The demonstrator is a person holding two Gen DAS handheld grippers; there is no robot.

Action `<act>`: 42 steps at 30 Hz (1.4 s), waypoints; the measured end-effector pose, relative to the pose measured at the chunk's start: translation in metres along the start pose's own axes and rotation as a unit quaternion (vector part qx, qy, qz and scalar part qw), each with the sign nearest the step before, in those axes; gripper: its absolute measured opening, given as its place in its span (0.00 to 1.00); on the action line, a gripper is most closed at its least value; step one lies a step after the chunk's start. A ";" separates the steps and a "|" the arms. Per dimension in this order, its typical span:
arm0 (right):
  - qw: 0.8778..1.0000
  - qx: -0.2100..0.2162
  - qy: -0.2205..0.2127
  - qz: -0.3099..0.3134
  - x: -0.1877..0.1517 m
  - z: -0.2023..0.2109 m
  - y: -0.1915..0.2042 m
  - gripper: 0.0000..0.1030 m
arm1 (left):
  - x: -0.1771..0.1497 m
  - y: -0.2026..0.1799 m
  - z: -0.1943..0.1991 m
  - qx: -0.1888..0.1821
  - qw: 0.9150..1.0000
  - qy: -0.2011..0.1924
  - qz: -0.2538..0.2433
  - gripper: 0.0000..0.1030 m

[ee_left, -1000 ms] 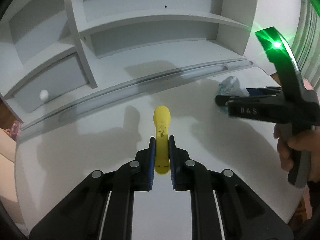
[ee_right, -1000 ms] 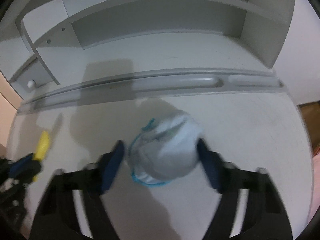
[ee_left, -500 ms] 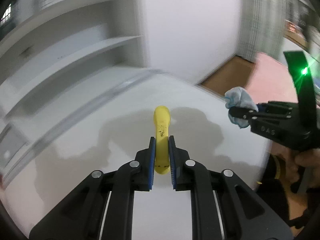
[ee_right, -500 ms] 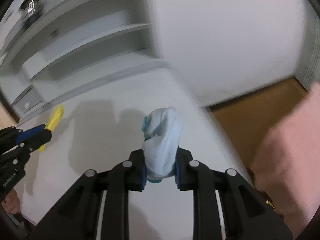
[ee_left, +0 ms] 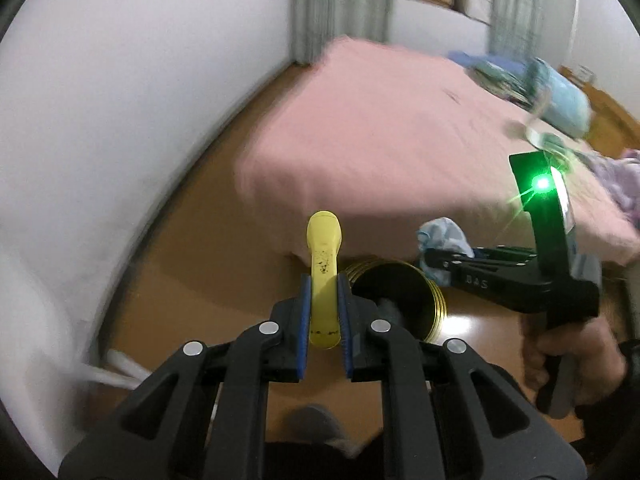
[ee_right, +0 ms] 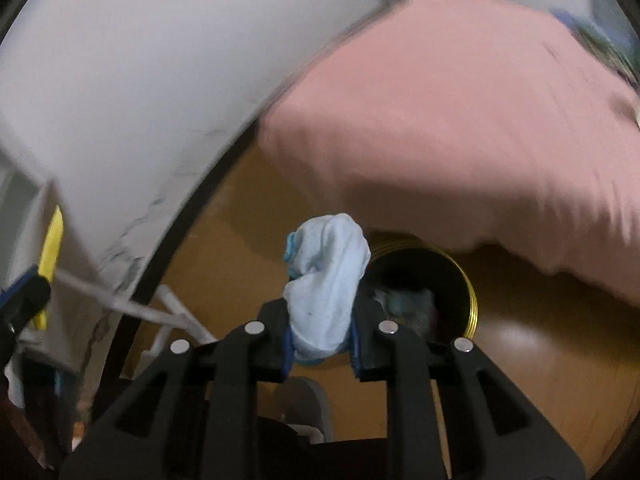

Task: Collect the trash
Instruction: 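Carry both to the black bin and open both tools to drop them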

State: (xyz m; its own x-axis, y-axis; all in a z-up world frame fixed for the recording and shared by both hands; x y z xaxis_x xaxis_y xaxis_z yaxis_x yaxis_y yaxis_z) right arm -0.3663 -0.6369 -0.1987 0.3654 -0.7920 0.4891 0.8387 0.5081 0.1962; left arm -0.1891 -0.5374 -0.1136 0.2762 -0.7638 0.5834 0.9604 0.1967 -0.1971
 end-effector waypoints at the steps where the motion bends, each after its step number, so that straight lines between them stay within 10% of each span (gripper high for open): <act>1: 1.000 -0.005 0.010 -0.015 -0.010 -0.009 -0.017 0.20 | -0.001 -0.002 -0.017 -0.010 1.000 0.015 0.001 0.12; 13: 0.995 -0.021 0.059 -0.080 -0.055 -0.067 -0.089 0.21 | -0.051 -0.044 -0.162 -0.058 0.994 0.091 -0.004 0.12; 28: 0.994 -0.024 0.064 -0.084 -0.062 -0.072 -0.100 0.21 | -0.051 -0.067 -0.182 -0.052 0.994 0.095 -0.004 0.12; 34: 0.995 -0.025 0.056 -0.083 -0.063 -0.070 -0.097 0.56 | -0.052 -0.067 -0.183 -0.051 0.994 0.097 -0.004 0.12; 42: 0.995 -0.024 0.053 -0.085 -0.061 -0.068 -0.097 0.58 | -0.052 -0.067 -0.182 -0.052 0.994 0.098 -0.003 0.12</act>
State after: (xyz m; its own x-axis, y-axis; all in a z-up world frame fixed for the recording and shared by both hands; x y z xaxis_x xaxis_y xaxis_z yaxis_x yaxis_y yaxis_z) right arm -0.4423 -0.6603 -0.3057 0.2547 -0.8976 0.3599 0.9096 0.3487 0.2258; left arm -0.2746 -0.6230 -0.2745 0.2485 -0.8717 0.4224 0.9504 0.1351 -0.2803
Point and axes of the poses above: each gripper's, at about its wrist camera, not at the fingertips, and z roughly against the way its jaws point, y to its left, x to its top, the point moved 1 cm from there along -z, roughly the way its jaws point, and after that the axes turned 11 degrees about z, right-handed, at the moved point
